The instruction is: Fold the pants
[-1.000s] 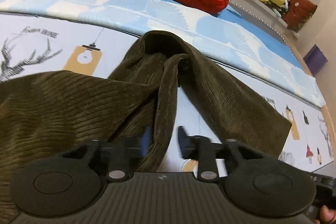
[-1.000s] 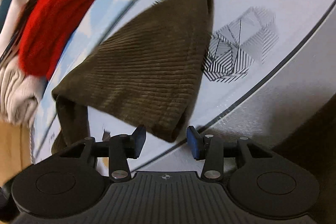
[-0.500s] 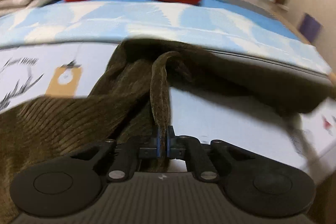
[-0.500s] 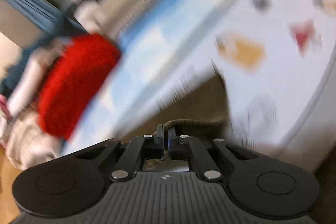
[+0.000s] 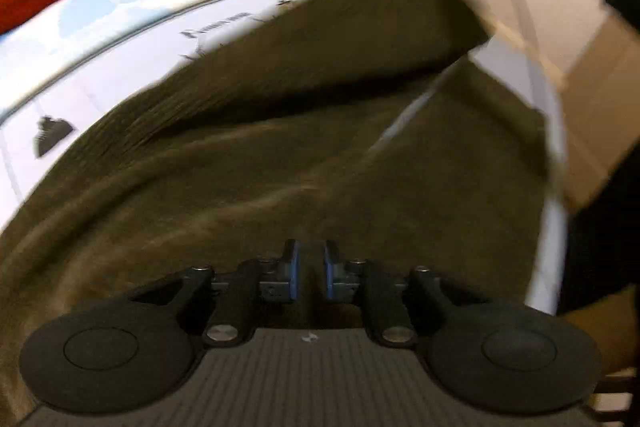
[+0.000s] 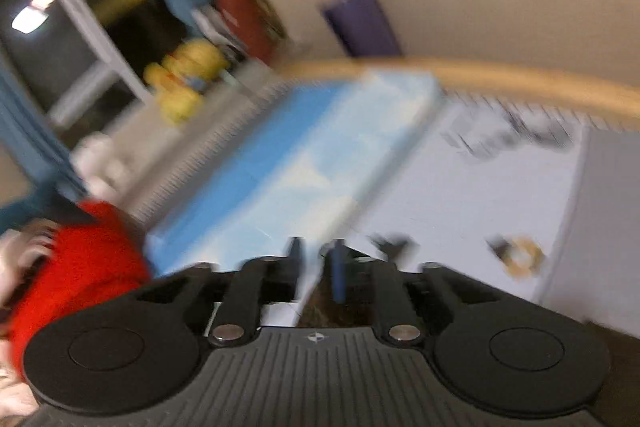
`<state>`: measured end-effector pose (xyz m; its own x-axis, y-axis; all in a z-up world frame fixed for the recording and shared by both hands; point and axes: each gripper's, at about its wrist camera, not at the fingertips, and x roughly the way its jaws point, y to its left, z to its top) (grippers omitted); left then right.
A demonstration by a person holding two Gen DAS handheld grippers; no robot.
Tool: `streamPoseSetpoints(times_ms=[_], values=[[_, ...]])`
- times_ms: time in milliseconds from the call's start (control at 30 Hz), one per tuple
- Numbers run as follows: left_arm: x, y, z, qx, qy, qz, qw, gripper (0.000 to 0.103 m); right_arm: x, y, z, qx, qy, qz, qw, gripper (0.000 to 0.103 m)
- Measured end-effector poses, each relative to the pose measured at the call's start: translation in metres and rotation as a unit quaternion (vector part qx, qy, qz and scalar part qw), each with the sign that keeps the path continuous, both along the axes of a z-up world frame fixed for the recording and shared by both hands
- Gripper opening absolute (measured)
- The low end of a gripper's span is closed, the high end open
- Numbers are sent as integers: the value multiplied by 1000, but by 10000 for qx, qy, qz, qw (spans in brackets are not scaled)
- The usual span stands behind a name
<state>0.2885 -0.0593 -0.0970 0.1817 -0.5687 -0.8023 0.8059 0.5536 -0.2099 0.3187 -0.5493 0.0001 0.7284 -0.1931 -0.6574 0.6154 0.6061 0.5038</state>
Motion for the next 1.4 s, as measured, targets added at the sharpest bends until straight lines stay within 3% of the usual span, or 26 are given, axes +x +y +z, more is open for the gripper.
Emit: streamPoseSetpoints(times_ms=[67, 200, 267, 333, 400, 467, 500, 600, 667, 700, 767, 833, 933, 967, 1000, 1033, 1100, 1233, 1300, 1367, 1400], values=[[2, 14, 10, -271, -11, 98, 9996, 33, -22, 5, -24, -115, -5, 3, 9999, 34], [20, 44, 20, -559, 36, 862, 9947, 35, -70, 13, -76, -525, 374, 122, 9978, 34], [27, 56, 19, -438, -79, 1222, 9915, 35, -69, 2, -98, -120, 841, 100, 9963, 35], [35, 64, 19, -173, -206, 1589, 9869, 35, -73, -3, -100, 37, 668, 107, 9977, 35], [44, 70, 22, 224, -299, 2093, 9771, 35, -67, 1, -103, -4, 666, 405, 9970, 36], [51, 81, 29, 574, -302, 2776, 9585, 35, -53, 7, -110, 167, 676, 668, 9953, 40], [49, 85, 37, 699, -252, 3204, 9444, 35, -46, 9, -118, 354, 705, 711, 9943, 44], [40, 128, 65, 492, -82, 4671, 8828, 35, -18, 13, -136, 845, 687, 583, 9923, 46], [32, 147, 81, 368, -137, 5231, 8514, 35, 4, 20, -143, 890, 767, 541, 9916, 47], [28, 151, 87, 372, -276, 5411, 8397, 35, 11, 24, -143, 790, 871, 484, 9919, 47], [23, 153, 92, 534, -620, 5557, 8273, 35, 33, 31, -153, 578, 1356, 306, 9886, 47], [33, 144, 87, 899, -783, 5539, 8240, 35, 45, 35, -162, 467, 1647, 225, 9850, 47], [48, 133, 87, 1042, -1112, 5367, 8299, 35, 59, 52, -158, -287, 2020, 364, 9783, 42], [47, 135, 89, 1057, -1243, 5331, 8301, 35, 63, 55, -157, -500, 2125, 356, 9752, 30], [51, 133, 87, 1100, -1375, 5304, 8293, 35, 64, 56, -155, -682, 2174, 303, 9732, 1], [55, 134, 88, 1155, -1505, 5293, 8270, 35, 64, 54, -153, -780, 2180, 240, 9725, 0], [50, 129, 89, 1232, -1645, 5262, 8251, 35, 63, 46, -144, -913, 2053, 62, 9744, 0], [57, 128, 85, 1197, -1561, 5183, 8323, 35, 69, 34, -117, -999, 1104, 125, 9888, 0], [57, 128, 83, 1143, -1491, 5188, 8340, 35, 67, 35, -112, -851, 1264, 181, 9882, 2], [56, 128, 83, 1123, -1408, 5201, 8349, 35, 59, 33, -117, -240, 1503, 110, 9883, 17], [57, 128, 83, 1099, -1378, 5204, 8355, 35, 55, 32, -122, 16, 1726, -39, 9850, 39]])
